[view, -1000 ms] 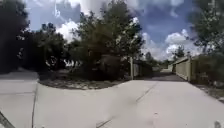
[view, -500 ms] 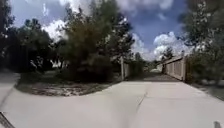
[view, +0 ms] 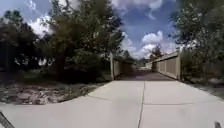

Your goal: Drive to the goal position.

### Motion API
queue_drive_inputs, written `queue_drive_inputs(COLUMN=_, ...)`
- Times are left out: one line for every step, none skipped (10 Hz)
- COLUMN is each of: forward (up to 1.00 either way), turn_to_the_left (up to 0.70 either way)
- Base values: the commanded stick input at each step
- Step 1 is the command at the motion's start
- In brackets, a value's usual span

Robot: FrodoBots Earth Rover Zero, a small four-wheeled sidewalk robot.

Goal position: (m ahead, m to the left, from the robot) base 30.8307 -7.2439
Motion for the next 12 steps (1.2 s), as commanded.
queue_drive_inputs(forward=1.0, turn_to_the_left=-0.27)
queue_drive_inputs(forward=1.0, turn_to_the_left=-0.27)
queue_drive_inputs(forward=1.0, turn_to_the_left=-0.27)
queue_drive_inputs(forward=1.0, turn_to_the_left=-0.27)
queue_drive_inputs(forward=1.0, turn_to_the_left=-0.27)
queue_drive_inputs(forward=1.0, turn_to_the_left=-0.27)
queue_drive_inputs(forward=1.0, turn_to_the_left=-0.27)
queue_drive_inputs(forward=1.0, turn_to_the_left=-0.27)
queue_drive_inputs(forward=1.0, turn_to_the_left=-0.27)
queue_drive_inputs(forward=1.0, turn_to_the_left=-0.27)
queue_drive_inputs(forward=1.0, turn_to_the_left=-0.27)
queue_drive_inputs(forward=1.0, turn_to_the_left=-0.22)
